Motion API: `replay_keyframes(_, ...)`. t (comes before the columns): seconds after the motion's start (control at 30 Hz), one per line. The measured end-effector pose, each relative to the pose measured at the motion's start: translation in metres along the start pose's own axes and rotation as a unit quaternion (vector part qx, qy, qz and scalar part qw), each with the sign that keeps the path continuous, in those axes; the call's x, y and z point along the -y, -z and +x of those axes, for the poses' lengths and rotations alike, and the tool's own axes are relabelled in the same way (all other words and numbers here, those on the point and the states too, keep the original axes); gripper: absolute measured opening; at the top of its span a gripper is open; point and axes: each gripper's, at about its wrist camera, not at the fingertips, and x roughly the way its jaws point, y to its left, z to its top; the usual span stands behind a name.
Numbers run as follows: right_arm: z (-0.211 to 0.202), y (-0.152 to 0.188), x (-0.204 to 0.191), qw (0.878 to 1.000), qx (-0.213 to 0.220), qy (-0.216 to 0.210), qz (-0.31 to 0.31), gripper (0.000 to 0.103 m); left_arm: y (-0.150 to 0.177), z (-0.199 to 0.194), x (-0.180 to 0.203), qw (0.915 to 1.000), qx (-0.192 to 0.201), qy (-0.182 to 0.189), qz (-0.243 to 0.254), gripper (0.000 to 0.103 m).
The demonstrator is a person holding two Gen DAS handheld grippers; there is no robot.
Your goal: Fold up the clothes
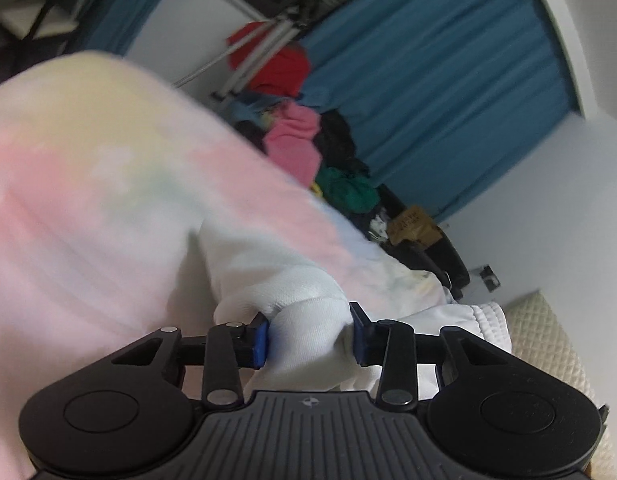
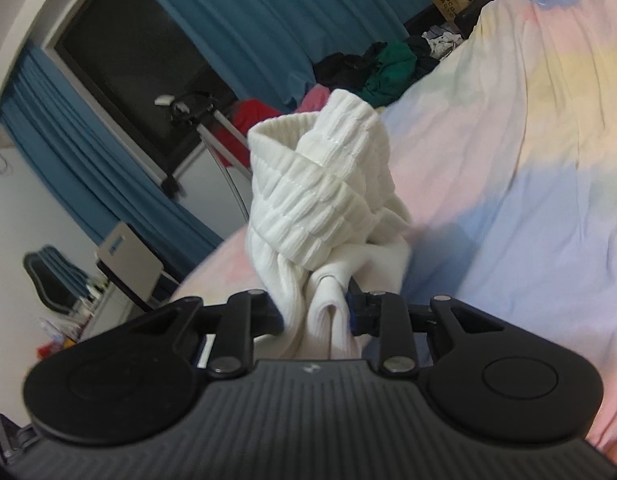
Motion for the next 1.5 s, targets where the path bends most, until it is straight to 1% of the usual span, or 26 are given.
replay_keyframes(0.07, -0.001, -0.027, 0.004, 1.000, 0.008, 0.002, 0.008, 0.029, -0.017, 0.024, 0.034, 0.9997, -0.008, 0.005, 0.024, 0.039)
replay_keyframes(0.17, -0.002, -0.078, 0.015, 1.000, 0.023, 0.015, 0.008, 0.029, -0.039, 0.070, 0.089, 0.9978, -0.021, 0.020, 0.060, 0.039)
replay_keyframes(0.3, -0.001, -0.158, 0.038, 0.998, 0.059, 0.036, 0.013, 0.029, -0.064, 0.157, 0.165, 0.9953, -0.029, 0.054, 0.075, 0.039)
replay_keyframes(0.4, 0.003, -0.212, 0.059, 0.994, 0.096, 0.055, 0.005, 0.029, -0.067, 0.225, 0.221, 0.9934, -0.023, 0.065, 0.092, 0.039)
replay_keyframes(0.47, 0.007, -0.238, 0.078, 0.990, 0.120, 0.076, 0.005, 0.029, -0.055, 0.269, 0.242, 0.9916, -0.021, 0.072, 0.105, 0.039)
replay_keyframes(0.53, 0.016, -0.252, 0.103, 0.987, 0.130, 0.096, 0.021, 0.029, -0.044, 0.312, 0.262, 0.9896, -0.021, 0.079, 0.119, 0.039)
replay_keyframes(0.57, 0.021, -0.258, 0.115, 0.985, 0.134, 0.106, 0.030, 0.029, -0.031, 0.324, 0.255, 0.9893, -0.035, 0.073, 0.122, 0.039)
replay_keyframes(0.63, 0.030, -0.257, 0.143, 0.983, 0.133, 0.121, 0.043, 0.029, -0.005, 0.349, 0.239, 0.9879, -0.063, 0.060, 0.128, 0.039)
replay_keyframes(0.7, 0.040, -0.241, 0.167, 0.980, 0.120, 0.150, 0.042, 0.029, 0.020, 0.373, 0.224, 0.9856, -0.091, 0.047, 0.135, 0.039)
replay_keyframes(0.8, 0.049, -0.195, 0.201, 0.978, 0.073, 0.186, 0.053, 0.029, 0.059, 0.409, 0.201, 0.9802, -0.133, 0.028, 0.144, 0.040)
replay_keyframes(0.83, 0.049, -0.176, 0.210, 0.978, 0.060, 0.192, 0.062, 0.029, 0.070, 0.410, 0.188, 0.9780, -0.144, 0.024, 0.149, 0.042)
replay_keyframes(0.9, 0.042, -0.141, 0.231, 0.976, 0.050, 0.195, 0.087, 0.031, 0.084, 0.407, 0.167, 0.9765, -0.147, 0.032, 0.155, 0.045)
replay_keyframes(0.97, 0.035, -0.113, 0.247, 0.975, 0.059, 0.184, 0.112, 0.035, 0.092, 0.403, 0.153, 0.9755, -0.147, 0.042, 0.158, 0.049)
replay_keyframes(1.0, 0.032, -0.106, 0.253, 0.974, 0.063, 0.179, 0.127, 0.039, 0.096, 0.401, 0.146, 0.9751, -0.147, 0.047, 0.160, 0.052)
replay_keyframes(1.03, 0.029, -0.101, 0.258, 0.972, 0.065, 0.176, 0.142, 0.041, 0.098, 0.397, 0.145, 0.9752, -0.143, 0.047, 0.163, 0.056)
replay_keyframes(1.07, 0.027, -0.096, 0.263, 0.970, 0.067, 0.172, 0.157, 0.043, 0.098, 0.391, 0.147, 0.9750, -0.139, 0.041, 0.169, 0.058)
replay_keyframes(1.13, 0.016, -0.098, 0.261, 0.964, 0.063, 0.178, 0.186, 0.043, 0.094, 0.378, 0.156, 0.9719, -0.142, 0.024, 0.186, 0.059)
replay_keyframes(1.17, 0.012, -0.099, 0.253, 0.962, 0.060, 0.186, 0.191, 0.043, 0.091, 0.367, 0.164, 0.9696, -0.140, 0.021, 0.199, 0.060)
replay_keyframes(1.2, 0.004, -0.102, 0.243, 0.961, 0.058, 0.198, 0.183, 0.043, 0.088, 0.355, 0.171, 0.9671, -0.139, 0.018, 0.212, 0.063)
replay_keyframes(1.23, -0.005, -0.105, 0.232, 0.962, 0.059, 0.210, 0.165, 0.043, 0.085, 0.343, 0.179, 0.9645, -0.137, 0.015, 0.225, 0.068)
replay_keyframes(1.27, -0.016, -0.109, 0.218, 0.964, 0.065, 0.218, 0.141, 0.043, 0.082, 0.329, 0.189, 0.9622, -0.131, 0.014, 0.238, 0.071)
replay_keyframes(1.33, -0.036, -0.117, 0.195, 0.967, 0.072, 0.221, 0.102, 0.043, 0.077, 0.301, 0.207, 0.9601, -0.115, 0.015, 0.255, 0.078)
replay_keyframes(1.4, -0.056, -0.125, 0.171, 0.970, 0.072, 0.222, 0.073, 0.043, 0.073, 0.272, 0.225, 0.9579, -0.097, 0.022, 0.269, 0.081)
replay_keyframes(1.47, -0.079, -0.129, 0.146, 0.973, 0.072, 0.214, 0.047, 0.043, 0.071, 0.242, 0.245, 0.9548, -0.079, 0.027, 0.285, 0.087)
replay_keyframes(1.5, -0.090, -0.131, 0.134, 0.975, 0.074, 0.208, 0.034, 0.043, 0.071, 0.226, 0.254, 0.9536, -0.070, 0.031, 0.291, 0.093)
